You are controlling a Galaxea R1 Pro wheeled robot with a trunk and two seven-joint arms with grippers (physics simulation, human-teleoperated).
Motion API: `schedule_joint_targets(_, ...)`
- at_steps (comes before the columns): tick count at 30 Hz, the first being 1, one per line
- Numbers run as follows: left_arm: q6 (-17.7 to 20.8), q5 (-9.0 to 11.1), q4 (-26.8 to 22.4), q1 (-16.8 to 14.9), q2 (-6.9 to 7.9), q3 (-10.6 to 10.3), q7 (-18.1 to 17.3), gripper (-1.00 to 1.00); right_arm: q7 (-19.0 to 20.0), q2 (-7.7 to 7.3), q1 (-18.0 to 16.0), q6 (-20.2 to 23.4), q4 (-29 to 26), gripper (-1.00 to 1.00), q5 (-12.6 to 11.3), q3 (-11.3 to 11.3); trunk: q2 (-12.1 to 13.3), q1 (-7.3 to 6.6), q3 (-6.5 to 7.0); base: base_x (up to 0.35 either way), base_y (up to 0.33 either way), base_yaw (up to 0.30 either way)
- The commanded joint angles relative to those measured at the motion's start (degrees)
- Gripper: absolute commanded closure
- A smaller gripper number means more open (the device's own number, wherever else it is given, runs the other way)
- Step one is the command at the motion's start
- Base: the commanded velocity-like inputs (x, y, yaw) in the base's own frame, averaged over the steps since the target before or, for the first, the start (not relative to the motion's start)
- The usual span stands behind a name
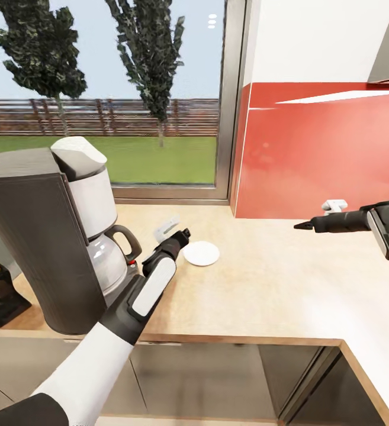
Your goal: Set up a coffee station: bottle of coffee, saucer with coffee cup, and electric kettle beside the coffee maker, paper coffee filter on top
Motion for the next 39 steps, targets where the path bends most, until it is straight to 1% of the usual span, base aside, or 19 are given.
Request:
schedule_joint_targets(1,0.2,0.2,-0.1,0.0,0.00,0.2,0.3,-1.00,0.5,-0.04,-0.1,0.0,0.0,-1.00,0.6,0.1,0.0,0.00,-0.06,0.000,0.000,0.000)
schedule_joint_targets(2,0.3,0.2,-0.1,0.0,0.00,0.6,0.3,-1.00,0.5,-0.04,-0.1,0.0,0.0,-1.00,0.6,0.1,0.0,0.00,-0.06,0.000,0.000,0.000)
schedule_joint_targets(8,0.4,0.2,-0.1,0.4,0.00,1.2,-0.3,-1.00,0.5,-0.04,-0.1,0.0,0.0,-1.00,0.6,0.1,0.0,0.00,-0.06,0.000,0.000,0.000)
schedule_joint_targets(13,0.9,0.2,0.0,1.3,0.00,4.3,-3.8,-1.00,0.5,-0.04,-0.1,0.0,0.0,-1.00,0.6,0.1,0.0,0.00,-0.06,0.000,0.000,0.000)
schedule_joint_targets(15,1.6,0.2,0.1,1.8,0.00,5.2,-4.6,-1.00,0.5,-0.04,-0.1,0.0,0.0,-1.00,0.6,0.1,0.0,0.00,-0.06,0.000,0.000,0.000)
schedule_joint_targets(16,2.5,0.2,0.1,2.1,0.00,6.0,-5.1,-1.00,0.5,-0.04,-0.1,0.0,0.0,-1.00,0.6,0.1,0.0,0.00,-0.06,0.000,0.000,0.000)
schedule_joint_targets(19,3.5,0.2,0.1,2.5,0.00,7.5,-5.7,-1.00,0.5,-0.04,-0.1,0.0,0.0,-1.00,0.6,0.1,0.0,0.00,-0.06,0.000,0.000,0.000)
schedule_joint_targets(21,3.8,0.2,0.2,2.6,0.00,7.9,-6.3,-1.00,0.5,-0.04,-0.1,0.0,0.0,-1.00,0.6,0.1,0.0,0.00,-0.06,0.000,0.000,0.000)
schedule_joint_targets(24,4.1,0.2,1.7,2.8,0.00,8.3,-9.2,-1.00,0.5,-0.04,-0.1,0.0,0.0,-1.00,0.6,0.1,0.0,0.00,-0.06,0.000,0.000,0.000)
schedule_joint_targets(27,4.3,0.2,5.5,3.0,0.00,8.7,-14.4,-1.00,0.5,-0.04,-0.1,0.0,0.0,-1.00,0.6,0.1,0.0,0.00,-0.06,0.000,0.000,0.000)
schedule_joint_targets(30,4.5,0.2,6.9,3.0,0.00,9.5,-16.1,-1.00,0.5,-0.04,-0.1,0.0,0.0,-1.00,0.6,0.1,0.0,0.00,-0.06,0.000,0.000,0.000)
schedule_joint_targets(31,5.1,0.2,7.4,3.0,0.00,10.0,-16.8,-1.00,0.5,-0.04,-0.1,0.0,0.0,-1.00,0.6,0.1,0.0,0.00,-0.06,0.000,0.000,0.000)
schedule_joint_targets(32,5.7,0.2,7.6,3.0,0.00,10.2,-17.1,-1.00,0.5,-0.04,-0.1,0.0,0.0,-1.00,0.6,0.1,0.0,0.00,-0.06,0.000,0.000,0.000)
schedule_joint_targets(33,7.1,0.2,7.9,3.0,0.00,10.6,-17.5,-1.00,0.5,-0.04,-0.1,0.0,0.0,-1.00,0.6,0.1,0.0,0.00,-0.06,0.000,0.000,0.000)
schedule_joint_targets(35,8.1,0.2,8.0,3.1,0.00,10.8,-17.9,-1.00,0.5,-0.04,-0.1,0.0,0.0,-1.00,0.6,0.1,0.0,0.00,-0.06,0.000,0.000,0.000)
schedule_joint_targets(37,9.5,0.2,8.2,3.1,0.00,11.7,-19.0,-1.00,0.5,-0.04,-0.1,0.0,0.0,-1.00,0.6,0.1,0.0,0.00,-0.06,0.000,0.000,0.000)
schedule_joint_targets(39,9.8,0.2,8.3,3.1,0.00,11.9,-19.3,-1.00,0.5,-0.04,-0.1,0.0,0.0,-1.00,0.6,0.1,0.0,0.00,-0.06,0.000,0.000,0.000)
